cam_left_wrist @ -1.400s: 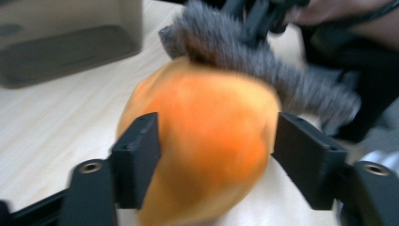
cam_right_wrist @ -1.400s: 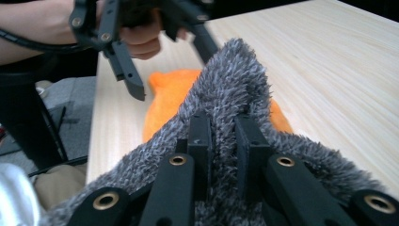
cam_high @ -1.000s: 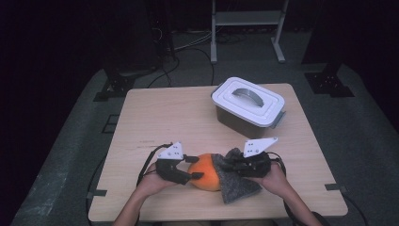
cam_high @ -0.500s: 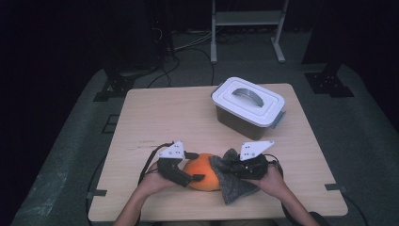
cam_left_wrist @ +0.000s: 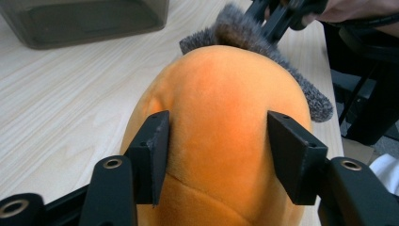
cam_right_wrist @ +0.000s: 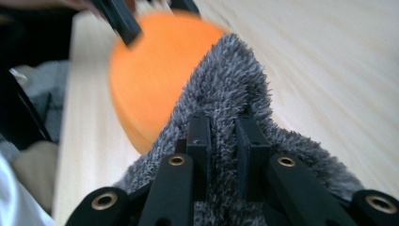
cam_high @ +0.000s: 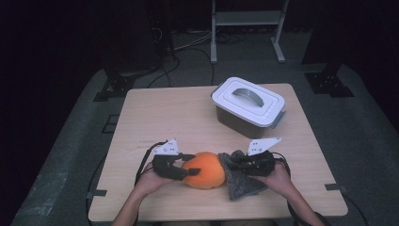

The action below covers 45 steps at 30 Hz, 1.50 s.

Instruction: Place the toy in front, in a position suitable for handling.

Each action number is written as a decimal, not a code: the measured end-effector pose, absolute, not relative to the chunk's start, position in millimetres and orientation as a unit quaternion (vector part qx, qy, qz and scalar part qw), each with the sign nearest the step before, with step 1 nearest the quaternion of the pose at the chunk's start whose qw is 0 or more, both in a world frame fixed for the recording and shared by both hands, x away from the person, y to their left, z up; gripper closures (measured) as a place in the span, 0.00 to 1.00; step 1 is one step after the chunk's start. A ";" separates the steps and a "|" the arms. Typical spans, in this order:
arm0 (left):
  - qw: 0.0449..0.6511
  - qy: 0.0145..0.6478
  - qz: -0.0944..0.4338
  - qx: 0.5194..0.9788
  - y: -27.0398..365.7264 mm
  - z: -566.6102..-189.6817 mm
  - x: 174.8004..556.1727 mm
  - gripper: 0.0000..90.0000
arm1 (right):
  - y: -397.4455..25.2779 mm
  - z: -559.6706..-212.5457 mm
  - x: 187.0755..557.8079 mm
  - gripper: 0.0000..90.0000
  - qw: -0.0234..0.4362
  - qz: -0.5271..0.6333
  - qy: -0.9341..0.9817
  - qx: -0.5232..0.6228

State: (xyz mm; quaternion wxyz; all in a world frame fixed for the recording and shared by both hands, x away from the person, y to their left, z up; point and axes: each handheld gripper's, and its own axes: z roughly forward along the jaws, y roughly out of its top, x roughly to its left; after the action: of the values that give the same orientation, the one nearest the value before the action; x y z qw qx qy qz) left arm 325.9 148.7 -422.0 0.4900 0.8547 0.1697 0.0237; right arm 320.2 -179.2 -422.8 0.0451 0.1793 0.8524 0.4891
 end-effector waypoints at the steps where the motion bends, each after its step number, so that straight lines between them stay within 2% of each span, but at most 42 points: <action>1: 0.490 0.165 0.023 0.856 148.2 -421.9 325.3 0.46 | -178.2 -419.1 318.2 0.85 0.040 0.503 0.846 0.171; 3: 0.490 0.163 0.022 0.856 147.4 -421.9 325.2 0.43 | -174.1 -413.9 313.6 0.85 0.030 0.521 0.838 0.159; 5: 0.491 0.159 0.020 0.856 145.2 -421.1 324.5 0.35 | -170.9 -413.6 312.2 0.85 0.032 0.518 0.841 0.150; 6: 0.491 0.154 0.021 0.857 142.0 -419.1 323.2 0.35 | -168.3 -414.6 311.2 0.85 0.033 0.514 0.845 0.147; 7: 0.485 0.147 0.034 0.861 137.3 -417.2 321.7 0.20 | -161.9 -420.2 310.7 0.85 0.029 0.502 0.853 0.141; 9: 0.481 0.151 0.039 0.863 131.9 -417.5 322.1 0.12 | -159.1 -419.7 310.6 0.85 0.028 0.505 0.852 0.137; 11: 0.480 0.154 0.037 0.863 130.9 -418.5 323.0 0.13 | -157.1 -417.8 311.1 0.85 0.034 0.505 0.851 0.137; 12: 0.482 0.155 0.035 0.862 130.7 -419.9 323.7 0.19 | -156.8 -417.9 311.9 0.85 0.036 0.504 0.851 0.139; 13: 0.480 0.151 0.035 0.863 131.9 -420.3 324.1 0.19 | -156.8 -417.9 311.9 0.85 0.036 0.504 0.851 0.139; 14: 0.480 0.151 0.040 0.863 132.6 -420.4 323.5 0.30 | -157.2 -418.5 313.3 0.85 0.036 0.504 0.851 0.142; 15: 0.480 0.153 0.061 0.862 133.3 -417.5 321.8 0.46 | -160.2 -419.8 316.9 0.85 0.032 0.507 0.848 0.151; 17: 0.486 0.160 0.091 0.854 131.5 -414.0 318.3 0.53 | -163.1 -418.2 319.6 0.85 0.036 0.513 0.842 0.164; 18: 0.486 0.160 0.091 0.854 131.5 -414.0 318.3 0.54 | -163.1 -418.2 319.6 0.85 0.036 0.513 0.842 0.164; 20: 0.490 0.168 0.134 0.845 128.1 -410.9 313.5 0.55 | -166.2 -411.0 320.9 0.86 0.051 0.527 0.831 0.170; 23: 0.497 0.191 0.156 0.832 126.1 -410.6 312.7 0.54 | -168.7 -405.1 323.8 0.85 0.055 0.548 0.814 0.182; 27: 0.491 0.195 0.127 0.840 126.0 -417.4 315.2 0.48 | -164.4 -415.5 328.1 0.85 0.053 0.530 0.823 0.196; 34: 0.502 0.217 0.110 0.830 131.6 -413.7 319.5 0.16 | -155.2 -433.1 329.0 0.85 0.017 0.507 0.839 0.197; 36: 0.497 0.219 0.101 0.833 132.1 -415.4 321.8 0.17 | -153.8 -433.2 325.2 0.85 0.020 0.502 0.844 0.188; 39: 0.485 0.212 0.081 0.844 134.6 -420.7 323.5 0.24 | -155.7 -433.8 324.1 0.85 0.019 0.499 0.846 0.185; 45: 0.484 0.202 0.057 0.849 144.0 -424.7 324.1 0.27 | -164.9 -442.4 327.6 0.85 0.018 0.463 0.862 0.205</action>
State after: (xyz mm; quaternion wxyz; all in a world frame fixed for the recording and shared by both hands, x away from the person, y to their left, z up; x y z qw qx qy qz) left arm 324.1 144.0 -424.7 0.4841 0.8494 0.2021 0.0568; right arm 327.6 -164.9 -442.4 0.0179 0.2053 0.8622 0.4628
